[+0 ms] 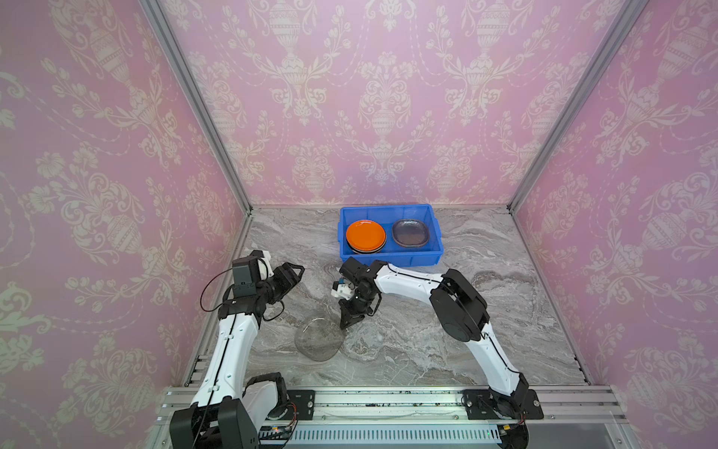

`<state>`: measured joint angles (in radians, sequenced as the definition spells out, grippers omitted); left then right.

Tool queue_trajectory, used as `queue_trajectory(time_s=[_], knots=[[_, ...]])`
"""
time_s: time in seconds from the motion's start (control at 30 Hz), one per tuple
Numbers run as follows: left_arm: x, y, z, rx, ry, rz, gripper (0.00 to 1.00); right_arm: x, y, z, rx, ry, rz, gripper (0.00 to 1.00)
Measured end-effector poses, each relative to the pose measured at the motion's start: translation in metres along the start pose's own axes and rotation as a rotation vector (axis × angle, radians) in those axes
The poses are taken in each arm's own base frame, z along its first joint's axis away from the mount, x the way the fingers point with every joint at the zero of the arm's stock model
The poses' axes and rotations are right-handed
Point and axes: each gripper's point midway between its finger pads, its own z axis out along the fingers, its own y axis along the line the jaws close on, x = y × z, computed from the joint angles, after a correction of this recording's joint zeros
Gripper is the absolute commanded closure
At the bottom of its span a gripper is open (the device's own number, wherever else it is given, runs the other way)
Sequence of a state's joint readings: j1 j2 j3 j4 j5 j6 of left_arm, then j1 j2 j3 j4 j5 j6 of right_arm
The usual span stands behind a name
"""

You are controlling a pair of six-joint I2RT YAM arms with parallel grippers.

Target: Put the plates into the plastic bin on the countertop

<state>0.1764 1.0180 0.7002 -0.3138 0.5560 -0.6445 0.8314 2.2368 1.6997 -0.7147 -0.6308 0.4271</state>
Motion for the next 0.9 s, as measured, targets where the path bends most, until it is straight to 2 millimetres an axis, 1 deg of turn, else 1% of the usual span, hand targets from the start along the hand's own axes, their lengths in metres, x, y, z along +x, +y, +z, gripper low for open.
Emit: queue_trajectory(time_s=[0.07, 0.13, 0.27, 0.33, 0.47, 0.57, 0.63, 0.77, 0.9], knots=[[-0.002, -0.014, 0.001, 0.012, 0.006, 0.033, 0.29, -0.007, -0.015, -0.028, 0.028, -0.065, 0.051, 1.0], [-0.004, -0.032, 0.003, 0.031, 0.009, 0.079, 0.29, -0.015, -0.026, -0.056, 0.056, -0.137, 0.083, 1.0], [0.001, -0.062, 0.01, 0.061, 0.022, 0.167, 0.31, -0.023, -0.03, -0.105, 0.093, -0.268, 0.108, 1.0], [0.006, -0.067, 0.014, 0.063, 0.037, 0.186, 0.32, -0.025, -0.029, -0.124, 0.104, -0.318, 0.113, 1.0], [0.013, -0.065, 0.022, 0.041, 0.057, 0.195, 0.32, -0.031, -0.029, -0.157, 0.119, -0.414, 0.127, 1.0], [0.019, -0.068, 0.025, 0.039, 0.068, 0.209, 0.32, -0.037, -0.03, -0.173, 0.118, -0.466, 0.143, 1.0], [0.024, -0.072, 0.027, 0.048, 0.075, 0.218, 0.33, -0.041, -0.031, -0.18, 0.112, -0.492, 0.151, 1.0], [0.035, -0.077, 0.037, 0.054, 0.102, 0.235, 0.36, -0.047, -0.028, -0.184, 0.094, -0.521, 0.159, 1.0], [0.043, -0.072, 0.048, 0.034, 0.137, 0.227, 0.42, -0.052, -0.025, -0.186, 0.078, -0.544, 0.169, 1.0]])
